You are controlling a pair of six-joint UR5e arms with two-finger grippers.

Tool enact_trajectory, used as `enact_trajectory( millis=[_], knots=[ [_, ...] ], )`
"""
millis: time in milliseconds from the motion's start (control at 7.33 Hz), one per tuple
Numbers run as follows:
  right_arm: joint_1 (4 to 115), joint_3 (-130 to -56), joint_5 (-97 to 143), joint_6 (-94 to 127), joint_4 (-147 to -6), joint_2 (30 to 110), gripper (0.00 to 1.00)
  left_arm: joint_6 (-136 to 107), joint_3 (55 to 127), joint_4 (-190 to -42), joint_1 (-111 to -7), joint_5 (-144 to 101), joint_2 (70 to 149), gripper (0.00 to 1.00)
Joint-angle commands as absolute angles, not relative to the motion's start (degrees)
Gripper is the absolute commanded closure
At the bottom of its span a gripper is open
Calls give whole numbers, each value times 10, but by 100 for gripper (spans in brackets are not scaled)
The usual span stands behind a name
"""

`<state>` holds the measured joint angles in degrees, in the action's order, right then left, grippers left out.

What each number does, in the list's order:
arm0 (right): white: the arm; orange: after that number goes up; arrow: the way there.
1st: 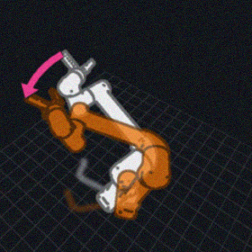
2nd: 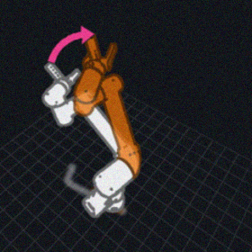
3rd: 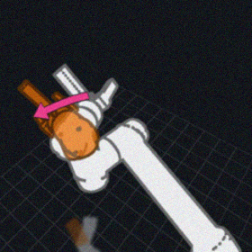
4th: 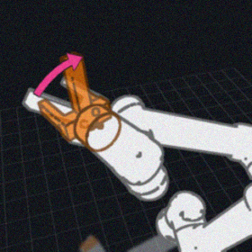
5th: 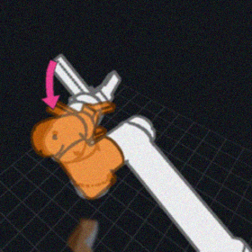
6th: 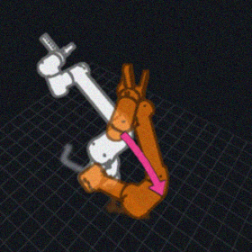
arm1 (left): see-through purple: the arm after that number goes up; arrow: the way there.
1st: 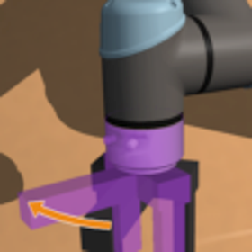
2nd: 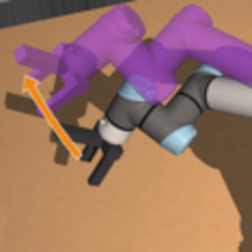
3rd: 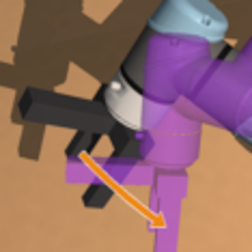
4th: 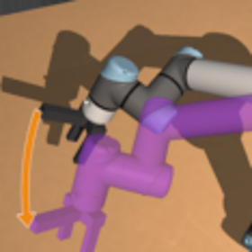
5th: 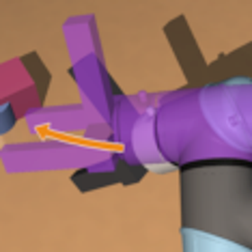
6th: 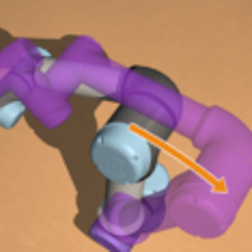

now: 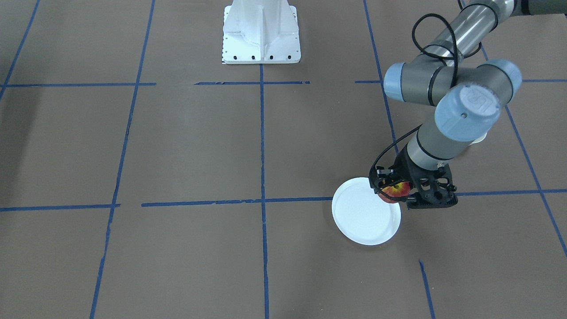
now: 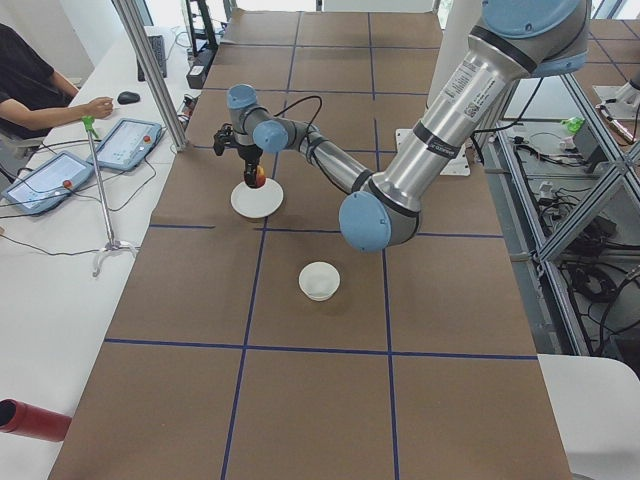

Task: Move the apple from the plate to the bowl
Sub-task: 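Lift the apple with the left gripper and carry it toward the white bowl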

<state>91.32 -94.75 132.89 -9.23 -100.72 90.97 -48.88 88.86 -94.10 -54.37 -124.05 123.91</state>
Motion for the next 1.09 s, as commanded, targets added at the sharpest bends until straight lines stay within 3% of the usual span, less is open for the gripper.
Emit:
enact_trajectory(
  millis=[0,273,682,955],
  knots=[
    [913,-947,1329,-92,-1007,910,0,-487,1036,-931,-552,-1236,1131,100],
    [913,-947,1329,-92,-1007,910,0,-447,1120,-951,-555,-1210,1003,100],
    [913,-947,1329,-92,-1007,910,0,-444,1127,-1161,-559,-1184,808,100],
    [913,-947,1329,-92,-1007,910,0,-452,1087,-1195,-557,-1185,794,100]
  ],
)
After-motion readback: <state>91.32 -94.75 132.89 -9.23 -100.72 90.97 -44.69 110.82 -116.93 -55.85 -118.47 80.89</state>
